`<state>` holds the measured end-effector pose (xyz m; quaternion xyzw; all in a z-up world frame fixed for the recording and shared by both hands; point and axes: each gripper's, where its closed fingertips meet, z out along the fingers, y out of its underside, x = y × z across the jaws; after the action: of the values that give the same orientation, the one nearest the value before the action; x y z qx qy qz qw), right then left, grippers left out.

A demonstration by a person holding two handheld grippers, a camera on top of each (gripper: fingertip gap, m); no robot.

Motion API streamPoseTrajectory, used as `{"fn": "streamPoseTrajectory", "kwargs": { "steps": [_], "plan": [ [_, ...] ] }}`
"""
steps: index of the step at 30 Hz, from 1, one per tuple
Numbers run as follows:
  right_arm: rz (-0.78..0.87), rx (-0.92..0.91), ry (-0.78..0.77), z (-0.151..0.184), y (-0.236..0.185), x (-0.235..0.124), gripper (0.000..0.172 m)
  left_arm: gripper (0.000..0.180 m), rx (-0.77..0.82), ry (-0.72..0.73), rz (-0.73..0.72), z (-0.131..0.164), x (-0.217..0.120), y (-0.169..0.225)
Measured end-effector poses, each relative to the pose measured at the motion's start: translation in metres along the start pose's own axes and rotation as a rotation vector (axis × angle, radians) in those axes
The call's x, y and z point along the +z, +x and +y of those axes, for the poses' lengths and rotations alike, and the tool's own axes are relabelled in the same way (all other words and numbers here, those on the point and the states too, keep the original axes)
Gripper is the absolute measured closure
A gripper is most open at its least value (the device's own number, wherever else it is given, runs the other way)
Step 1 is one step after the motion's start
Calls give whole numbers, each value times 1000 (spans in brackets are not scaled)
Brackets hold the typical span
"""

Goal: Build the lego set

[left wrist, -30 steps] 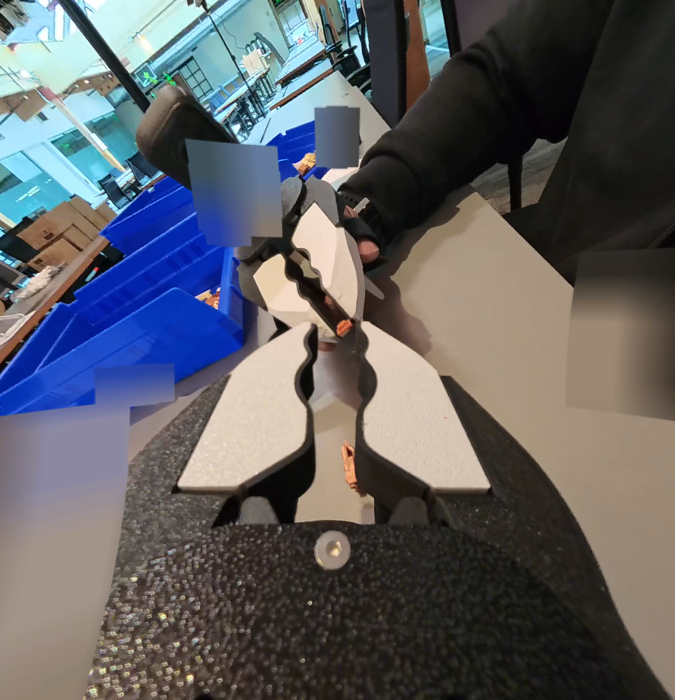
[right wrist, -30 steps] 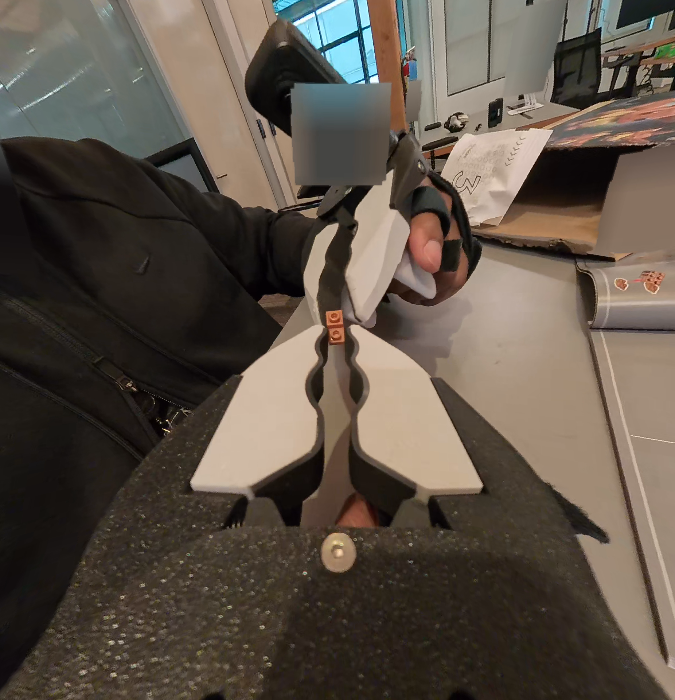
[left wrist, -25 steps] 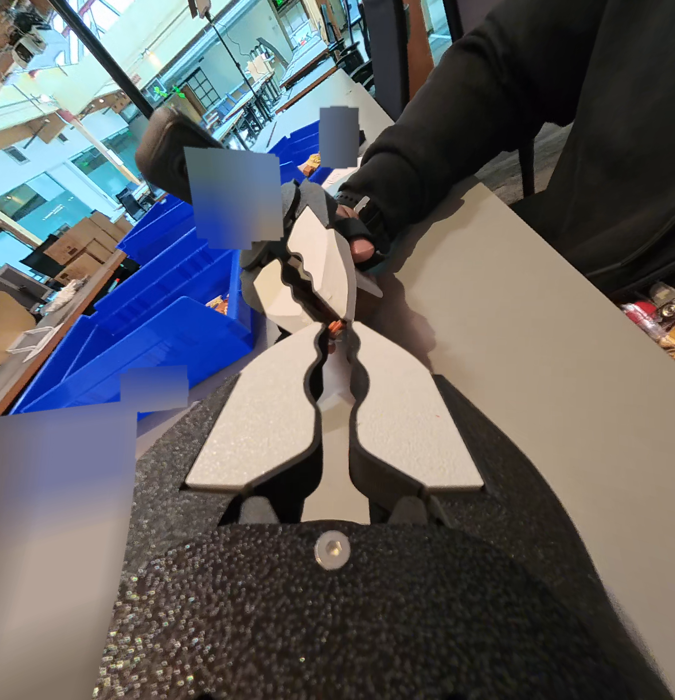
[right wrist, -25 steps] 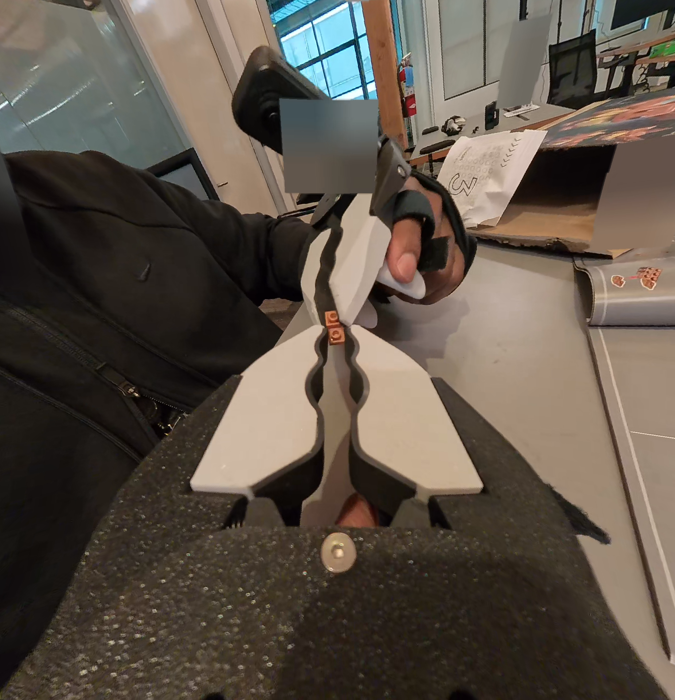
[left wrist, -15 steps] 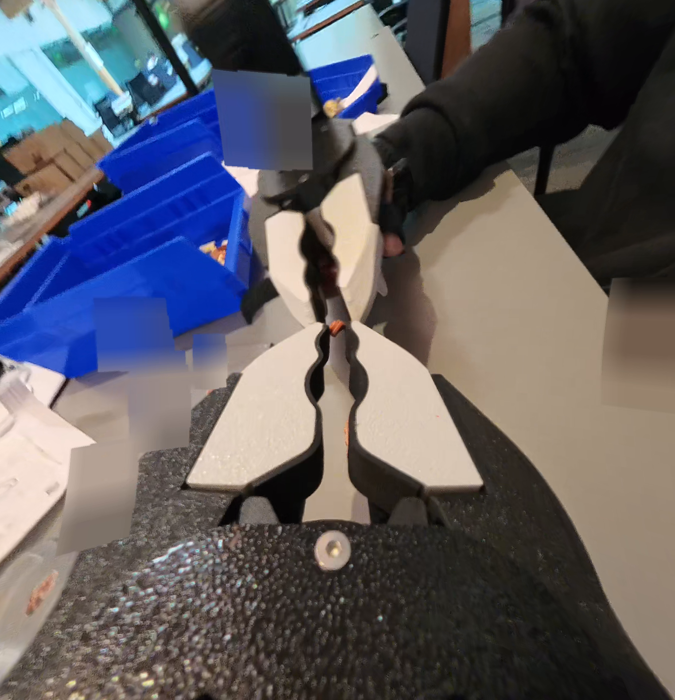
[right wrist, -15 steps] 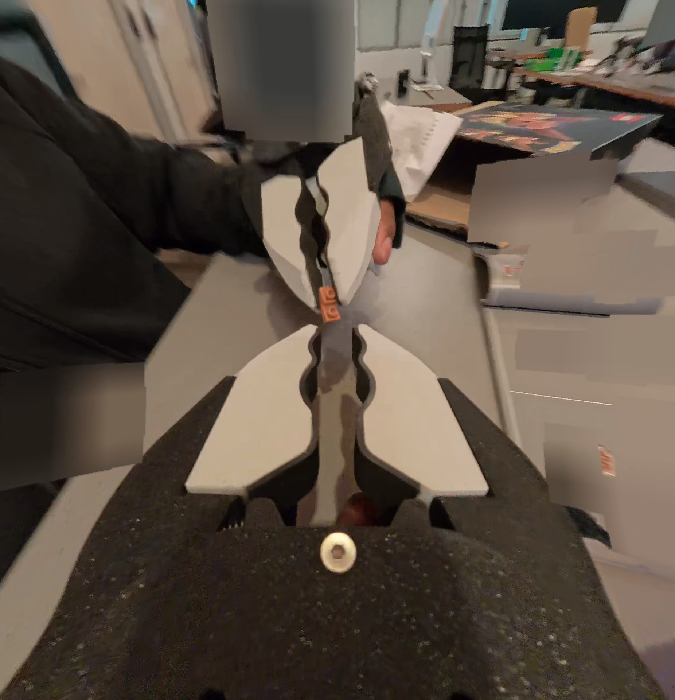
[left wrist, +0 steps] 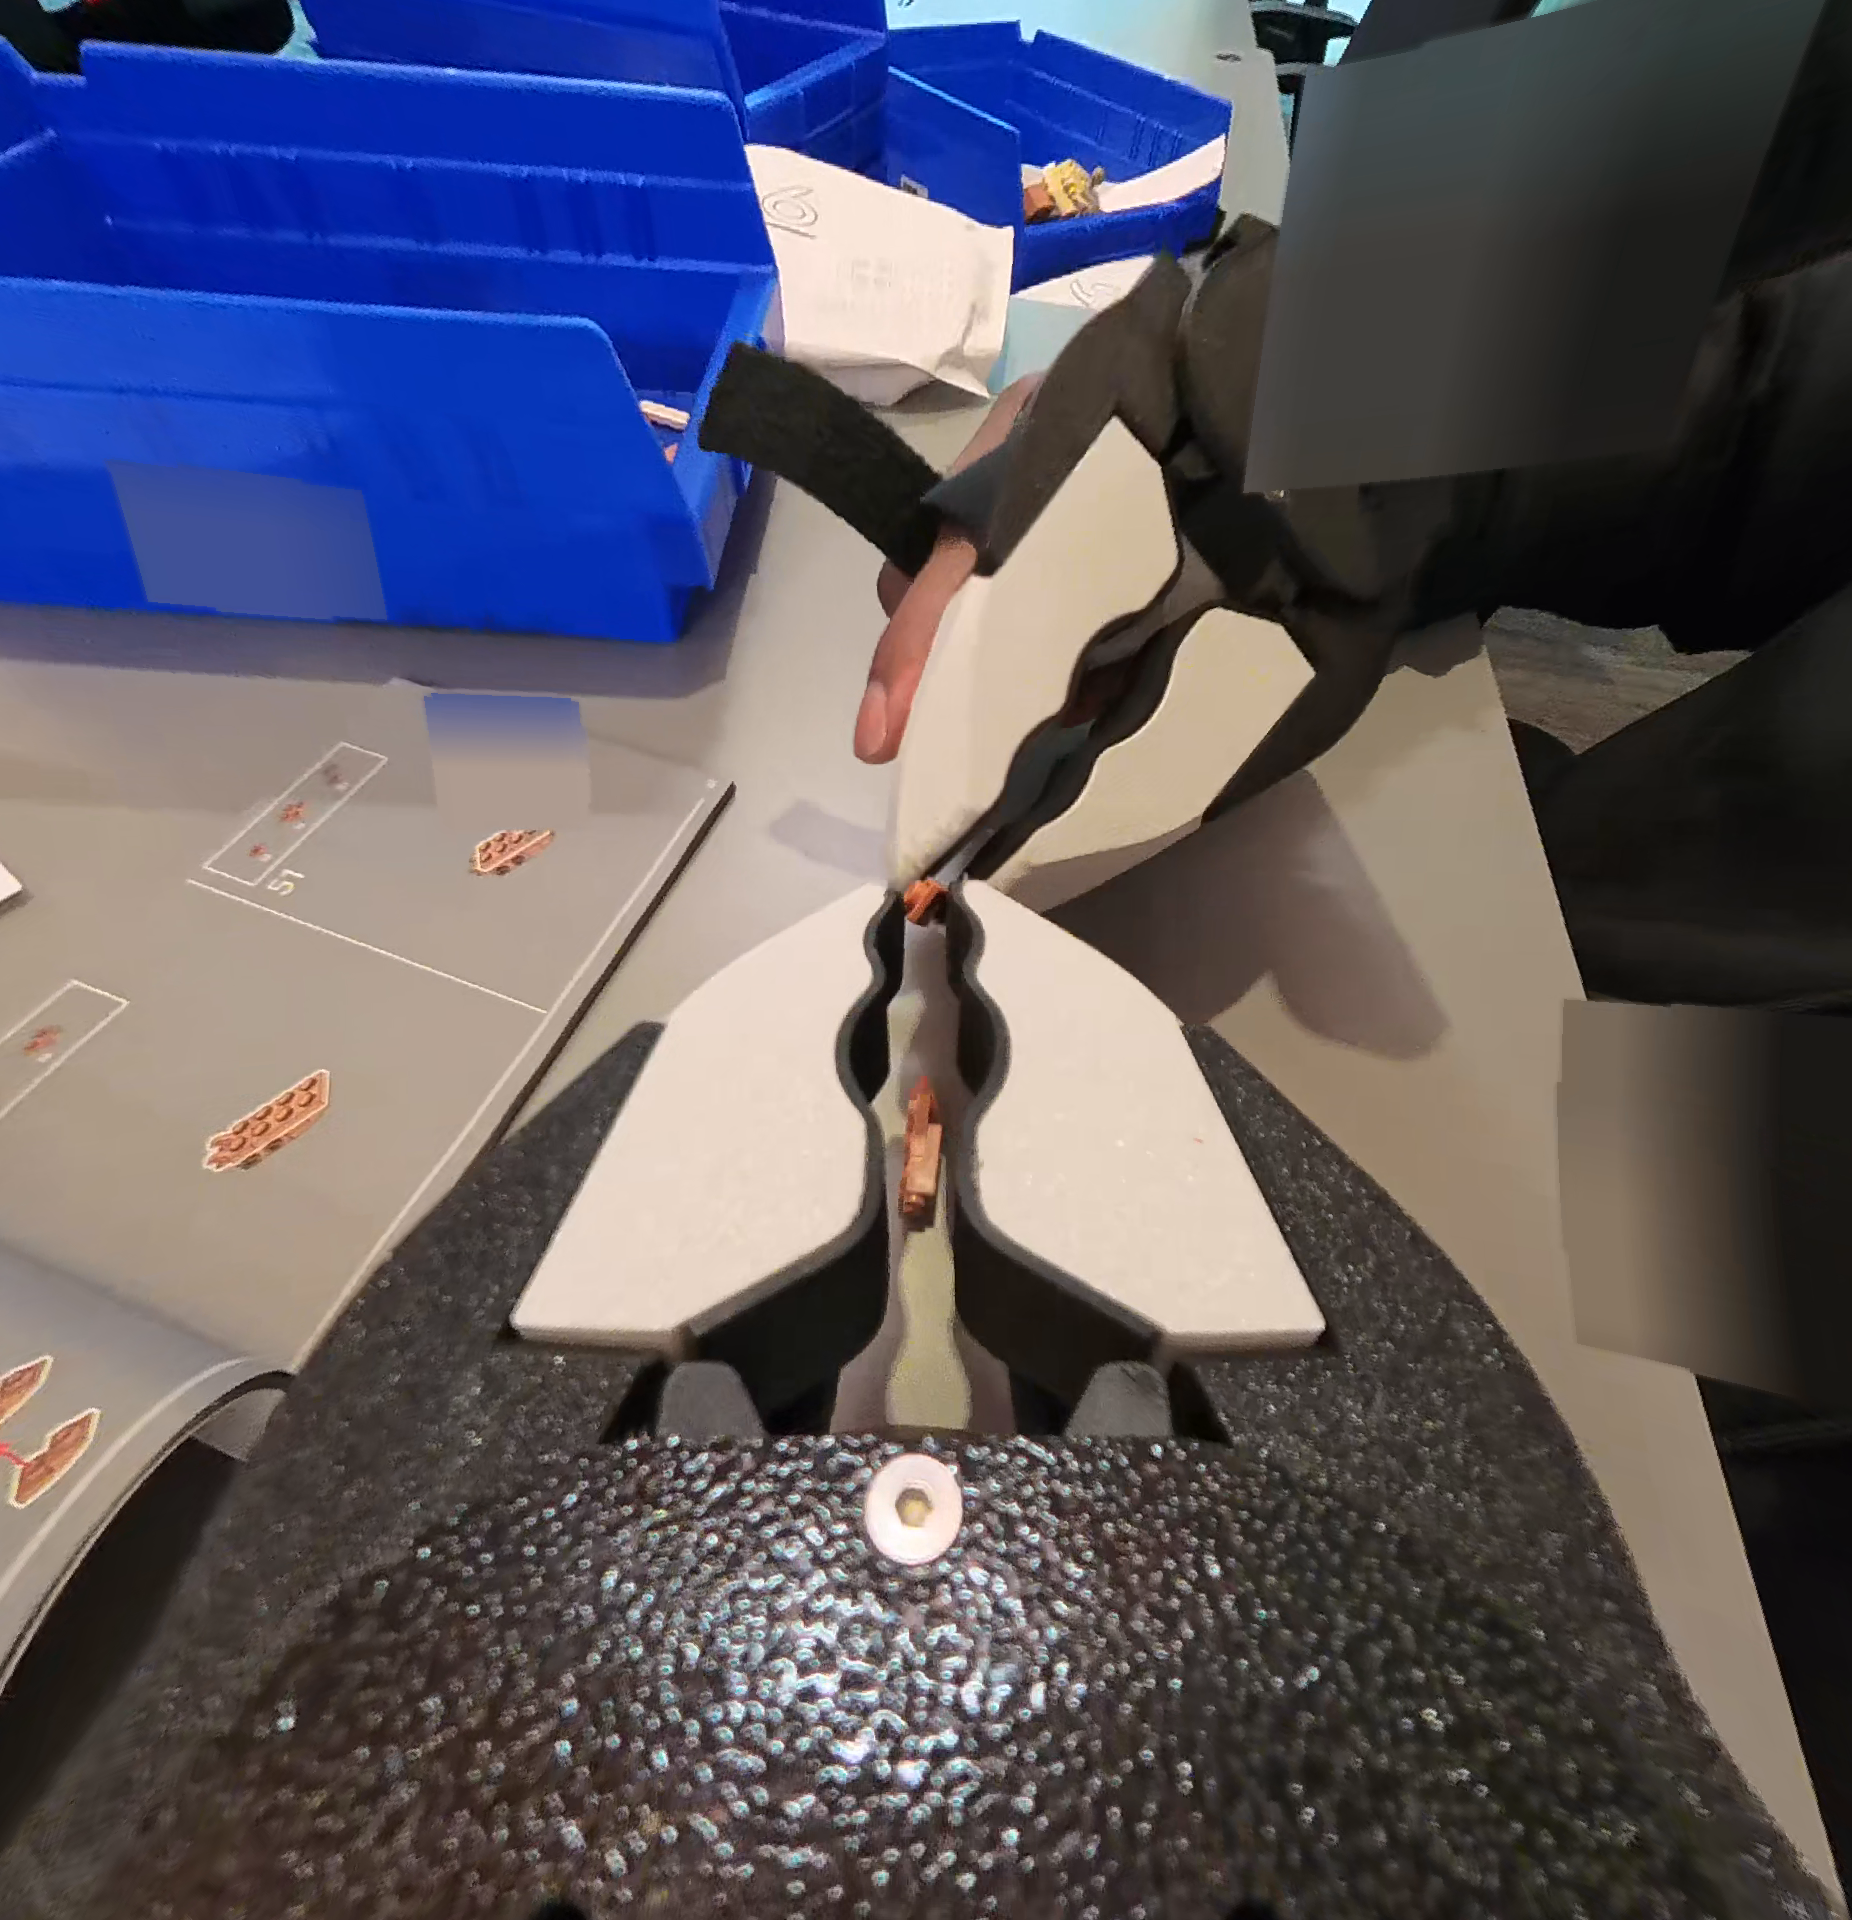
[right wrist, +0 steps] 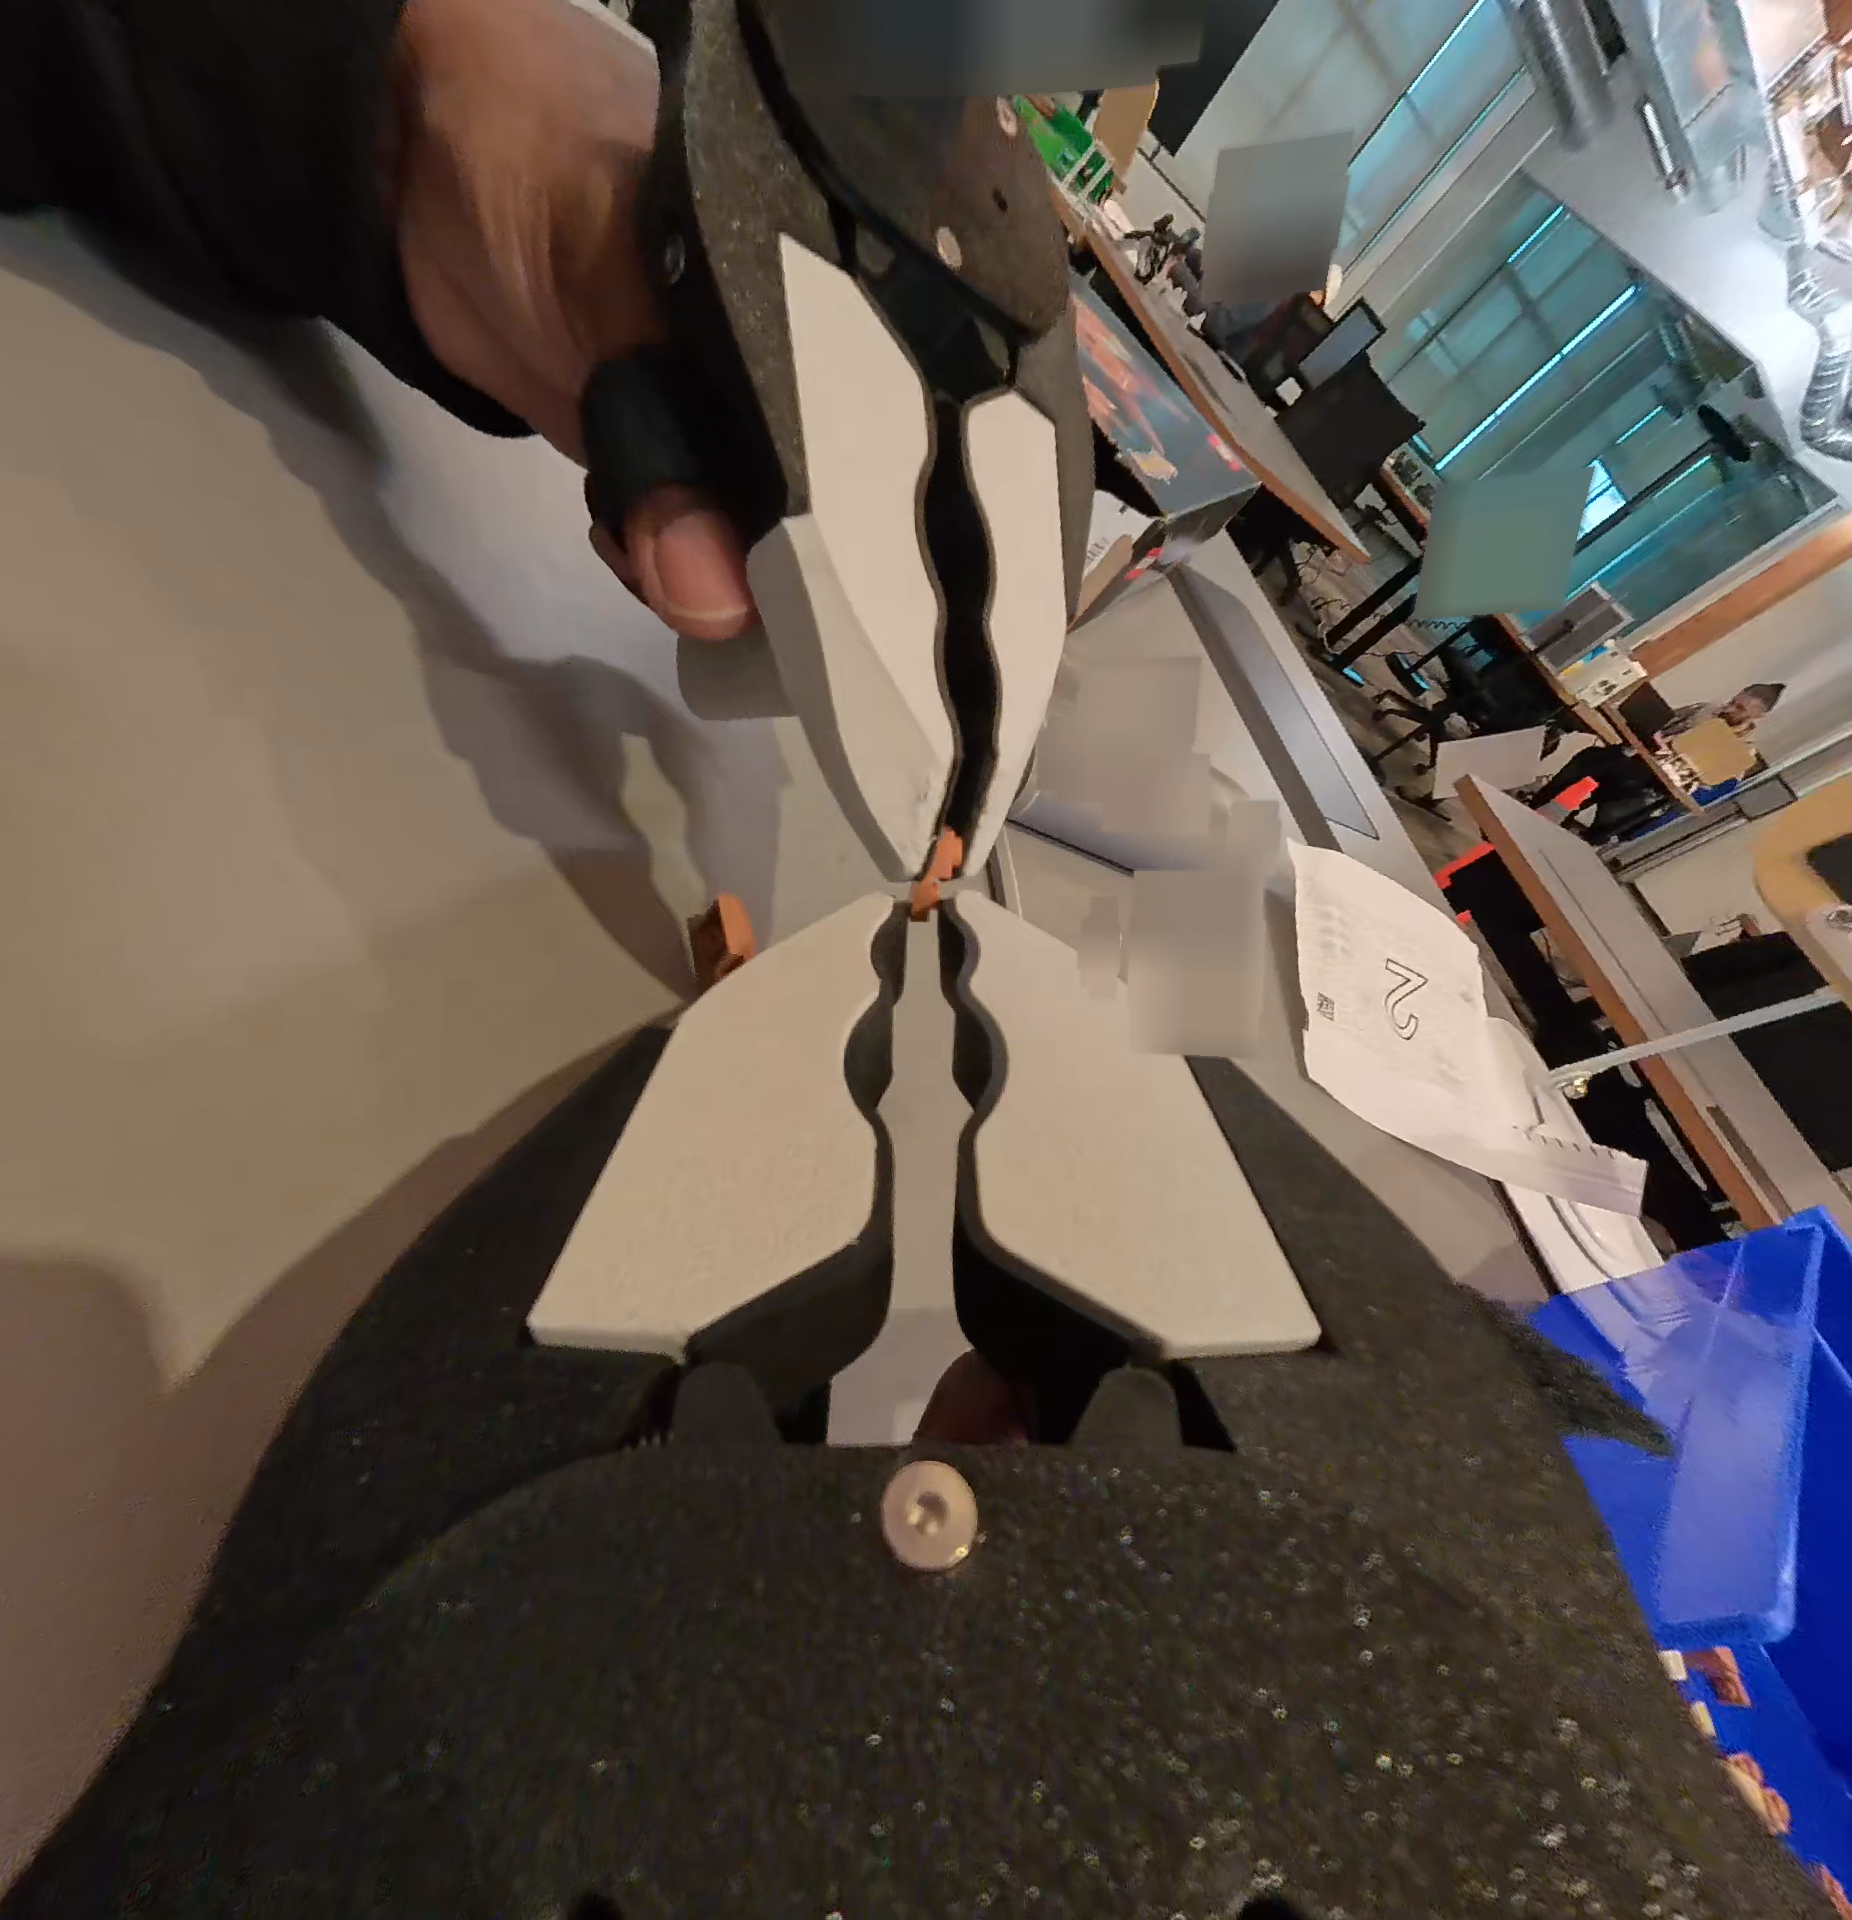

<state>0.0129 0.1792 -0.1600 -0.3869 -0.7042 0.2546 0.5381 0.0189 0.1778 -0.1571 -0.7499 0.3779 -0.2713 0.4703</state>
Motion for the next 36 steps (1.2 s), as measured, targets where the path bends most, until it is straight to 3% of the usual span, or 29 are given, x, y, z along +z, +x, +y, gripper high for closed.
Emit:
{"fn": "streamPoseTrajectory", "kwargs": {
  "steps": [1,6,9,13,16,22,29,36],
  "plan": [
    [-1,6,-10,1,0,1,166,173,2,-8,-5,1,0,-1],
    [-15,102,15,-1,2,0,167,166,10,11,-5,-2,0,-1],
    [-53,289,126,-14,11,-7,167,155,1,76,-4,-12,-2,0],
    [-137,537,324,-32,23,-23,167,155,-1,153,29,-23,-5,6],
    [-197,624,380,-35,24,-26,167,158,-3,231,42,-35,-10,9],
    [-232,623,399,-36,19,-26,167,160,-9,315,57,-46,-18,9],
    [-247,593,402,-39,13,-25,167,176,15,301,90,-43,-14,16],
    [-230,544,343,-34,7,-19,167,178,101,252,61,-38,-11,20]
  ]
}}
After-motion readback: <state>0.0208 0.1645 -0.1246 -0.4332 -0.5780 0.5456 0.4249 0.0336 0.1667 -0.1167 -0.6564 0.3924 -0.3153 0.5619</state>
